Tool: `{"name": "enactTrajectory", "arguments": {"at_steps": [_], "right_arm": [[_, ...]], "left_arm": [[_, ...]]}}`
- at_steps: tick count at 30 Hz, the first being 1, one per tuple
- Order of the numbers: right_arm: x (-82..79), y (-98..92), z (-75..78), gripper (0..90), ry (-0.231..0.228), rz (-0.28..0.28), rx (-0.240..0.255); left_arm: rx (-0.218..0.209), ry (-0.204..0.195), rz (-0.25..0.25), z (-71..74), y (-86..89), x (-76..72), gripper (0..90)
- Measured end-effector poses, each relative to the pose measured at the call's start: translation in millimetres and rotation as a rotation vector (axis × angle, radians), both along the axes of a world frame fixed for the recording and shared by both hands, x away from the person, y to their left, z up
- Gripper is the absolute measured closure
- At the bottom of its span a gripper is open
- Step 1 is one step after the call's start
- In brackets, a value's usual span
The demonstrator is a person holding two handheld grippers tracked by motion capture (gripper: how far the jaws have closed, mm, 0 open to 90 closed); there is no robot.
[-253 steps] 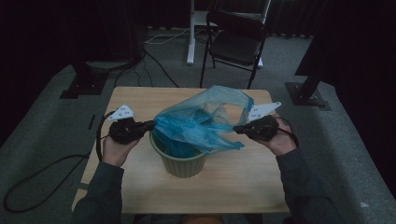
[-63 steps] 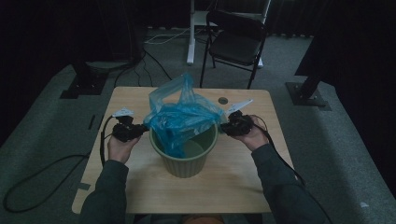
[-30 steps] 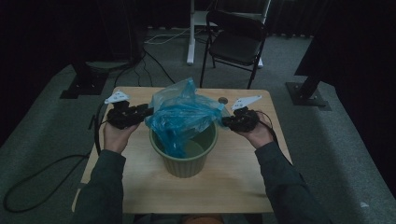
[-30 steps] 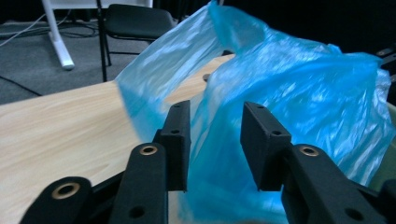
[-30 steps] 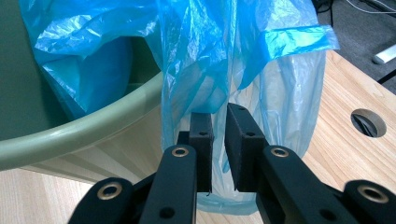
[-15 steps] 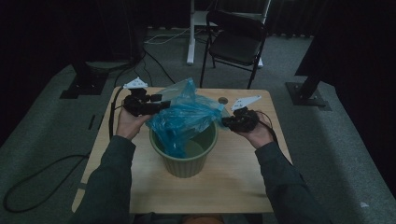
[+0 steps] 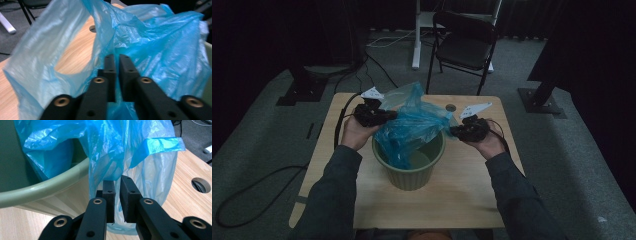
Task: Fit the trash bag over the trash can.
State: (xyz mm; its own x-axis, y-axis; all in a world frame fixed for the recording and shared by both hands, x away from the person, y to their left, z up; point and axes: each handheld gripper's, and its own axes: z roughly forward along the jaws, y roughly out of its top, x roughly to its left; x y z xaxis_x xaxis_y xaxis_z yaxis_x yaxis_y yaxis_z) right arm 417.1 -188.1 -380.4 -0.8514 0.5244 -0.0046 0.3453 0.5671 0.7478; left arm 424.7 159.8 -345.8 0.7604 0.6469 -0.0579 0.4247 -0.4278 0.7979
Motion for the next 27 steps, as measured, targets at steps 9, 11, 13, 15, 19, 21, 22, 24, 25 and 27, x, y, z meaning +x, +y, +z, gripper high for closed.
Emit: {"name": "enactTrajectory", "arguments": {"at_steps": [9,11,13,15,19,21,22,24,25,27], "right_arm": [[2.4,-4.6,-5.1,87.8,0.043,-0.028,-0.006],[3.2,-5.9,-6.7,88.6,0.053,-0.034,-0.012],[3.3,-6.5,-8.0,89.1,0.063,-0.035,-0.015],[3.3,-7.4,-9.7,89.4,0.071,-0.039,-0.018],[3.3,-9.0,-13.3,90.0,0.090,-0.039,-0.027],[3.0,-9.5,-14.9,90.0,0.099,-0.041,-0.029],[2.8,-9.9,-15.5,90.0,0.102,-0.038,-0.030],[2.0,-10.5,-16.0,90.0,0.108,-0.040,-0.030],[1.7,-10.8,-16.0,90.0,0.110,-0.041,-0.032],[0.7,-11.6,-16.2,90.0,0.108,-0.041,-0.037]], "left_arm": [[-0.076,-0.024,0.016,-9.3,15.0,-34.5,89.8],[-0.101,-0.028,0.021,-13.4,21.1,-44.3,89.7],[-0.122,-0.032,0.022,-16.4,26.7,-52.9,89.8],[-0.140,-0.034,0.028,-18.7,31.6,-60.1,89.7],[-0.170,-0.040,0.042,-24.3,43.5,-74.4,89.8],[-0.178,-0.034,0.045,-27.3,49.6,-79.8,89.8],[-0.177,-0.031,0.049,-27.8,51.3,-81.2,89.7],[-0.190,-0.030,0.051,-29.3,56.5,-85.6,89.8],[-0.203,-0.029,0.049,-30.0,59.1,-87.9,89.8],[-0.217,-0.031,0.051,-30.8,62.1,-92.5,89.8]]}}
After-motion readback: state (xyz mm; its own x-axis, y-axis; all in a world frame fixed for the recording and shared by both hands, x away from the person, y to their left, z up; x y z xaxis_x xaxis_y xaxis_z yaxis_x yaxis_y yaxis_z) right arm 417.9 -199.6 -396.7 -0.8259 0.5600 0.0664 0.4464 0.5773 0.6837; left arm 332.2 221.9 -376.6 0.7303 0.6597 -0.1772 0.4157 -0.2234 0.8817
